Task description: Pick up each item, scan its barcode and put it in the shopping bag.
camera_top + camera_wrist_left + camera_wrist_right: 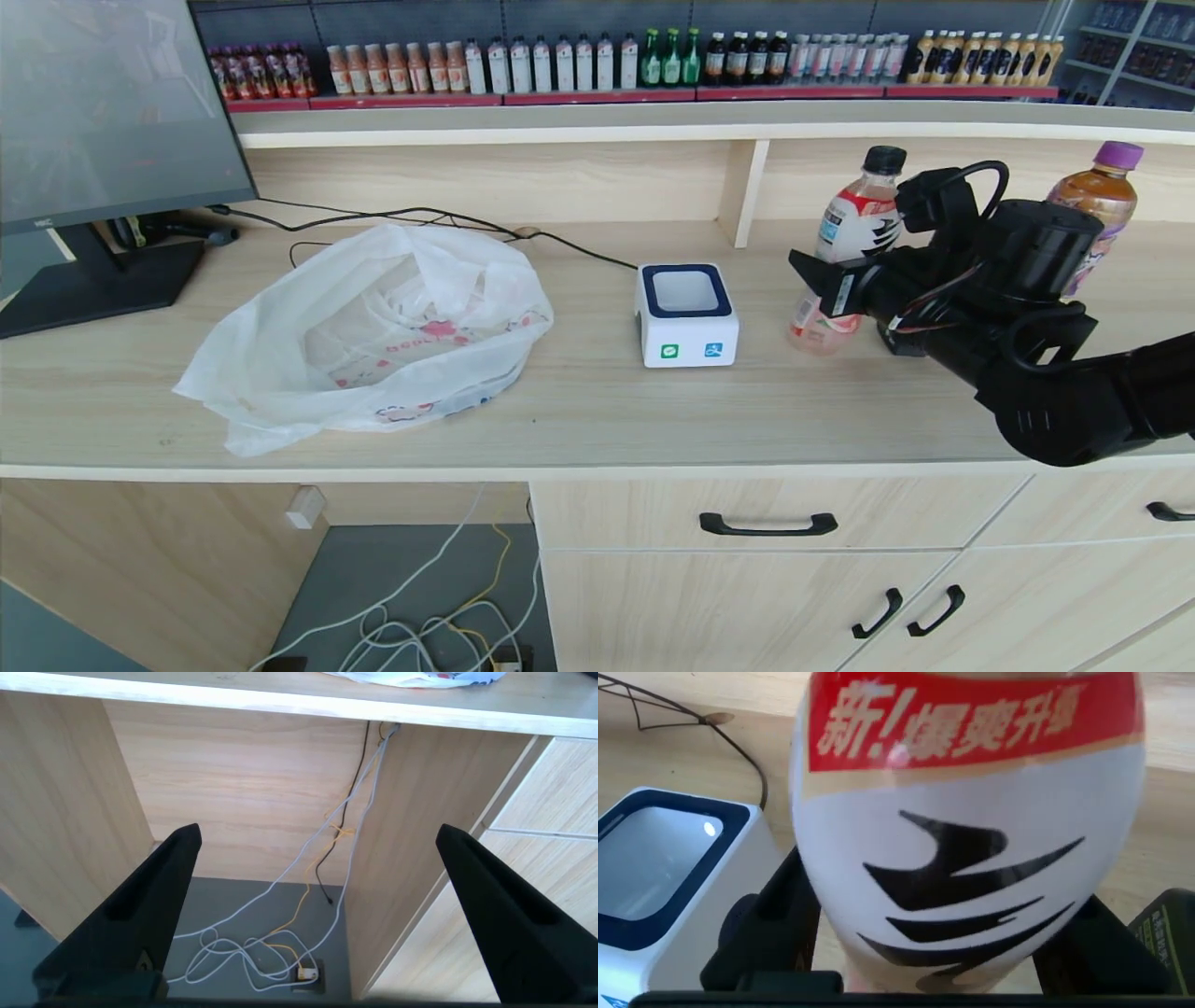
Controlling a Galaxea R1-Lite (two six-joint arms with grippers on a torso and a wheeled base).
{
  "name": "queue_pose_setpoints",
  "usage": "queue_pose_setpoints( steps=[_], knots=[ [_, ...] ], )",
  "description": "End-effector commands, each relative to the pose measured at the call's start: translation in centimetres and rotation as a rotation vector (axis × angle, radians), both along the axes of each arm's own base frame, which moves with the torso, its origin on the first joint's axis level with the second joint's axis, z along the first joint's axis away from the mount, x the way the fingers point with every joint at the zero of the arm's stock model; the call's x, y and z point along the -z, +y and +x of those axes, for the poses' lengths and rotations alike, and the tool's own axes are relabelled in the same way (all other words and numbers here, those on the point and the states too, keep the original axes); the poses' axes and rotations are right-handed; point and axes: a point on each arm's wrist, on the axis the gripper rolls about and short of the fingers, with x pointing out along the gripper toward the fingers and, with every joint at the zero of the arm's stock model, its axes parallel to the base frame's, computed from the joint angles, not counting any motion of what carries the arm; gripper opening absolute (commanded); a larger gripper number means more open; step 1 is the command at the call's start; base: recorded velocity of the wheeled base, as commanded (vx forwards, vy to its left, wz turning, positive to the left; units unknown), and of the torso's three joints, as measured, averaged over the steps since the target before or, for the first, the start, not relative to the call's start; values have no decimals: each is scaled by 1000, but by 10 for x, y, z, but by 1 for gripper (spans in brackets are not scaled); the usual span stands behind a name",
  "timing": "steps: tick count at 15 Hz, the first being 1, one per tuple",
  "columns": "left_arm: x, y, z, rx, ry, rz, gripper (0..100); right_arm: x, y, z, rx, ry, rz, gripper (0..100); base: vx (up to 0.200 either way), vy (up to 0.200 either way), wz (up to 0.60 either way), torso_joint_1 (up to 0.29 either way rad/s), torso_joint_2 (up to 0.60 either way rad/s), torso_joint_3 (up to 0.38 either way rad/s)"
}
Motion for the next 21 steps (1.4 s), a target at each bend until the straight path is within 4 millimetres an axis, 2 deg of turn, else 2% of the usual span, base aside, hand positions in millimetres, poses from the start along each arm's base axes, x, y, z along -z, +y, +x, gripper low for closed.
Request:
queue_pose_setpoints(
  steps=[1,6,12,15,16,21],
  knots=[
    [0,0,0,-1,0,0,100,-4,0,0,-1,-13,3,0,0,0,0,0,0,0],
    [0,0,0,1,0,0,100,-7,-1,-7,1,-21,4,0,0,0,0,0,0,0],
    [0,0,0,-1,0,0,100,-20,-6,-30,-1,-54,10,0,0,0,0,0,0,0],
    [0,0,0,1,0,0,100,-25,-8,-53,-13,-65,13,0,0,0,0,0,0,0],
    [0,0,0,-1,0,0,100,-28,-11,-66,-16,-69,14,0,0,0,0,0,0,0],
    [0,0,0,-1,0,0,100,-19,-23,-119,-40,-39,3,0,0,0,0,0,0,0]
  ],
)
